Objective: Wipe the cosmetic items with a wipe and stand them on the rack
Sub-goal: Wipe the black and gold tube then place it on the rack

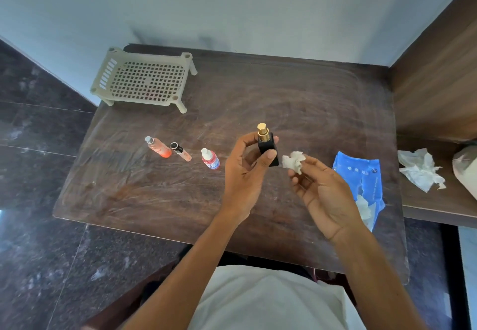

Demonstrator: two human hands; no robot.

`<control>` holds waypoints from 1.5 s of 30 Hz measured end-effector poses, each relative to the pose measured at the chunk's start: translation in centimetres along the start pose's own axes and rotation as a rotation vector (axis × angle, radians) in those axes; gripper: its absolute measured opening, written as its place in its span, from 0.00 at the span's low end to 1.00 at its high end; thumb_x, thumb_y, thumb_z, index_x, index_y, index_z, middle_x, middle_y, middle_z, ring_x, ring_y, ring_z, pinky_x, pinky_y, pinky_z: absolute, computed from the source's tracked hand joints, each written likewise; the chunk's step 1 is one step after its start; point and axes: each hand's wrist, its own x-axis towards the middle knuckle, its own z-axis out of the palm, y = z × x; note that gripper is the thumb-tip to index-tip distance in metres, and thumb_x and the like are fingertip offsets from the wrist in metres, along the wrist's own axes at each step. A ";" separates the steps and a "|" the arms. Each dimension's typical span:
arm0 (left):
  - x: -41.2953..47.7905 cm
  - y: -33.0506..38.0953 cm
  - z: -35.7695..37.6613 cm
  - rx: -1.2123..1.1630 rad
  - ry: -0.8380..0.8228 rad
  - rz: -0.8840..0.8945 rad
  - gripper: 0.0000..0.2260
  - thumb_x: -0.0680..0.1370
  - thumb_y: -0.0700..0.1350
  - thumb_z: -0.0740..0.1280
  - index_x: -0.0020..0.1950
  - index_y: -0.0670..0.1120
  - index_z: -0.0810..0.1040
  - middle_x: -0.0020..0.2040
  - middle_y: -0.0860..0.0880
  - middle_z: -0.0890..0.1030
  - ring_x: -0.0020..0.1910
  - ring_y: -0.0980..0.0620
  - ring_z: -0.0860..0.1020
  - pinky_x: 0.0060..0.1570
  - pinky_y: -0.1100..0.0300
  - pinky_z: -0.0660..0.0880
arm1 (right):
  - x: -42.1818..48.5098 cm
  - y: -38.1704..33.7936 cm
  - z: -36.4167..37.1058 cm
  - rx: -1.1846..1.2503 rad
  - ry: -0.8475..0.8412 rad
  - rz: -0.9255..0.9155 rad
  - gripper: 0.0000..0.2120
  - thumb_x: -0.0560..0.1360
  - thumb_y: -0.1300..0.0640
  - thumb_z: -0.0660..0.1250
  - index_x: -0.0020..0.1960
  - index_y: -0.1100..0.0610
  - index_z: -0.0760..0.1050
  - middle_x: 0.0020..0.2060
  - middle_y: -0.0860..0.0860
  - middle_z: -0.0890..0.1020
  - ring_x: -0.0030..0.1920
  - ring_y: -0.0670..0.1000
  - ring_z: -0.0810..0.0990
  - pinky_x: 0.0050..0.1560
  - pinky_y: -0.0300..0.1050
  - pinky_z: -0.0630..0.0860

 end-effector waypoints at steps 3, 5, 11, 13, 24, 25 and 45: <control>0.6 1.0 -1.5 0.063 0.070 0.021 0.13 0.76 0.34 0.71 0.58 0.45 0.77 0.53 0.46 0.84 0.54 0.54 0.83 0.51 0.60 0.79 | 0.6 -0.4 1.2 0.046 -0.059 0.019 0.12 0.80 0.65 0.58 0.53 0.59 0.80 0.46 0.55 0.84 0.39 0.49 0.80 0.37 0.39 0.78; 1.2 1.8 -2.8 0.097 0.109 0.047 0.13 0.75 0.33 0.73 0.57 0.43 0.78 0.52 0.47 0.84 0.53 0.54 0.83 0.53 0.57 0.80 | 1.2 -0.8 2.6 0.063 -0.126 0.057 0.12 0.80 0.61 0.57 0.48 0.61 0.79 0.46 0.57 0.82 0.39 0.51 0.80 0.35 0.41 0.77; 3.7 4.9 -7.1 0.195 0.222 0.093 0.14 0.71 0.34 0.76 0.56 0.39 0.80 0.49 0.47 0.85 0.47 0.57 0.84 0.45 0.66 0.79 | 3.7 -1.1 9.6 -0.302 -0.228 -0.097 0.15 0.80 0.45 0.64 0.41 0.54 0.73 0.35 0.49 0.76 0.33 0.45 0.72 0.35 0.40 0.71; 5.2 6.2 -9.1 0.302 0.240 0.108 0.14 0.70 0.40 0.79 0.54 0.45 0.82 0.49 0.52 0.86 0.47 0.57 0.84 0.48 0.63 0.80 | 4.4 -1.0 12.3 -0.725 -0.281 -0.267 0.08 0.80 0.47 0.66 0.49 0.51 0.77 0.40 0.45 0.78 0.37 0.43 0.75 0.42 0.41 0.72; 16.6 11.7 -23.4 0.501 0.103 0.189 0.16 0.69 0.42 0.79 0.55 0.46 0.86 0.51 0.46 0.86 0.52 0.47 0.85 0.58 0.46 0.80 | 12.8 3.1 27.5 -1.354 -0.338 -0.854 0.16 0.72 0.49 0.75 0.57 0.53 0.82 0.47 0.45 0.86 0.45 0.44 0.81 0.43 0.23 0.68; 17.7 11.8 -24.5 0.523 0.116 0.197 0.15 0.69 0.42 0.80 0.55 0.47 0.86 0.51 0.48 0.87 0.52 0.49 0.85 0.58 0.46 0.80 | 13.9 3.6 28.9 -1.361 -0.337 -0.888 0.14 0.72 0.52 0.76 0.56 0.55 0.82 0.47 0.47 0.86 0.44 0.44 0.81 0.43 0.24 0.68; 31.6 10.0 -39.0 0.824 0.309 0.031 0.12 0.76 0.35 0.70 0.58 0.43 0.85 0.49 0.44 0.87 0.46 0.50 0.86 0.53 0.53 0.82 | 31.0 14.0 43.6 -1.322 -0.292 -0.833 0.12 0.70 0.59 0.76 0.52 0.61 0.83 0.46 0.53 0.86 0.49 0.49 0.84 0.53 0.43 0.78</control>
